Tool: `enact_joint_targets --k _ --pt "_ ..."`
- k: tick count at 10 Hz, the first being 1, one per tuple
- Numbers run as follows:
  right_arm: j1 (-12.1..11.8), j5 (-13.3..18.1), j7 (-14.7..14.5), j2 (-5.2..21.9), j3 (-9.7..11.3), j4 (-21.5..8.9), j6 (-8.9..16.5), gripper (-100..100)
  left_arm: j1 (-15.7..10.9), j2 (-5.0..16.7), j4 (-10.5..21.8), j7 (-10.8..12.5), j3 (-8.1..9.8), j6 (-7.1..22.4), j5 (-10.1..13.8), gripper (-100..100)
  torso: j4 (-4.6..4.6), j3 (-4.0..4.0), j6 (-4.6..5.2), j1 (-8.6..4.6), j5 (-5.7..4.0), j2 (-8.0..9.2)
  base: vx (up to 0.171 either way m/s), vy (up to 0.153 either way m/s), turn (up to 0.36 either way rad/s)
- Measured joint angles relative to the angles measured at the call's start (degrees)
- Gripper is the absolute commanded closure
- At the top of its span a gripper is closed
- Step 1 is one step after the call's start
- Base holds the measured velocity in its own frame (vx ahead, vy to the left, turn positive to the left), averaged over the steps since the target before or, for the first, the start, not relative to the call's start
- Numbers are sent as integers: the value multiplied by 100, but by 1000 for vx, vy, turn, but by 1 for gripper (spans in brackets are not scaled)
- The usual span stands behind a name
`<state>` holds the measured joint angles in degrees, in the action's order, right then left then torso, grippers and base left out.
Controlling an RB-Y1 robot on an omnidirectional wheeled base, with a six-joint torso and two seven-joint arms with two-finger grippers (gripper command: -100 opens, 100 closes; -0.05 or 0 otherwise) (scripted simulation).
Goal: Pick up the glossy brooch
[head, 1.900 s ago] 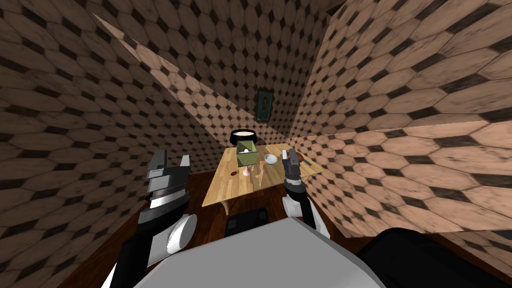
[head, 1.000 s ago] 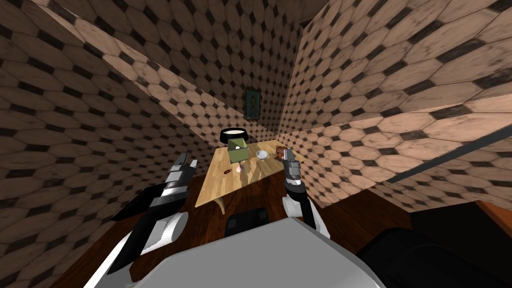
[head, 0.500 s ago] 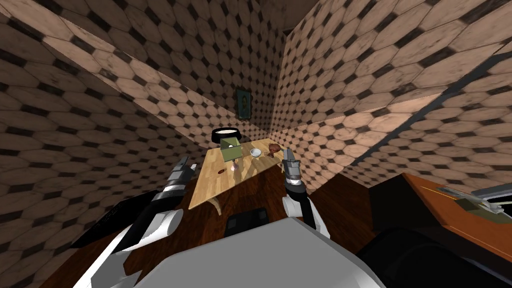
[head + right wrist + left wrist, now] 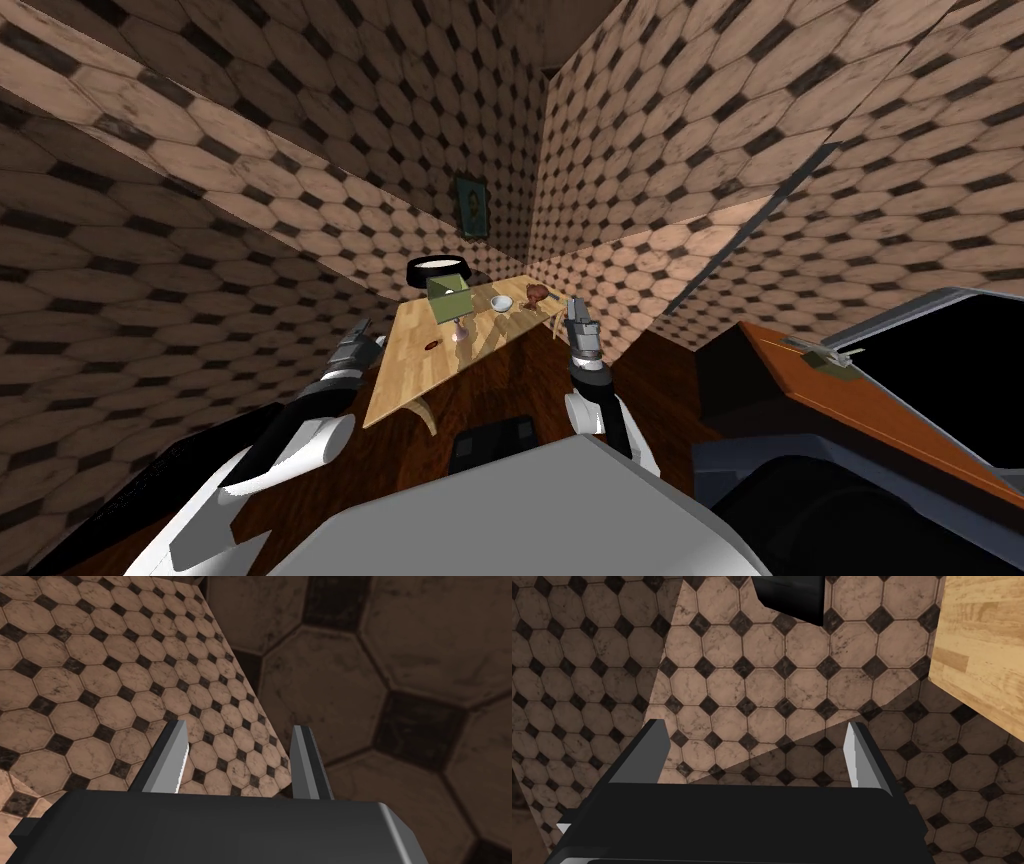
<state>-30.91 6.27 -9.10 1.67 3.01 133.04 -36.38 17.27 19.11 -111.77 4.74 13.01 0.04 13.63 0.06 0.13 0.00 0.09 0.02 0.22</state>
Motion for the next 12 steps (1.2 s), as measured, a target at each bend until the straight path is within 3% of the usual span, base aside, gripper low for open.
enact_joint_targets --k 2,5,6,12 --pt "0 0 0 0 0 0 0 0 -239 148 349 133 132 341 125 -100 -1 -2 1 5 1 -2 -60 2 -222" --pt "-1 0 0 0 -1 0 0 0 -396 245 738 307 312 815 264 -100 -1 -2 -5 1 0 -4 -43 -10 -124" --pt "-2 0 0 0 -1 0 0 0 -409 299 871 337 318 838 300 -100 -2 -6 -7 4 1 -12 -31 -13 -240" --pt "-2 0 0 1 -1 0 0 0 -810 665 1879 720 656 1603 697 -100 -3 -6 -6 10 3 -12 -39 3 -216"
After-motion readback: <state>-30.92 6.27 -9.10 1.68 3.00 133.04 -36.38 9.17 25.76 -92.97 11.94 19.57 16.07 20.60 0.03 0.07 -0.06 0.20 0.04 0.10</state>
